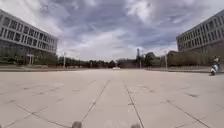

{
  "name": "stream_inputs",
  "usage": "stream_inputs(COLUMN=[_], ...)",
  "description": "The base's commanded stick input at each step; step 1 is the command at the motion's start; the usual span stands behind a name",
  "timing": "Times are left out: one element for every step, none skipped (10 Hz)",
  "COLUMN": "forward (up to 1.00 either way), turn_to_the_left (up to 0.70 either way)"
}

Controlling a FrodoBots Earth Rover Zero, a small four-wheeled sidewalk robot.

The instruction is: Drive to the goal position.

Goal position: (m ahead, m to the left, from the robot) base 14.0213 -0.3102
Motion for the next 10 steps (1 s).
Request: stream_inputs(forward=[0.7,0.7,0.7,0.7,0.7,0.7,0.7,0.7,0.7,0.7], turn_to_the_left=[0.0,0.0,0.0,0.0,0.0,0.0,0.02,0.01,0.0,0.0])
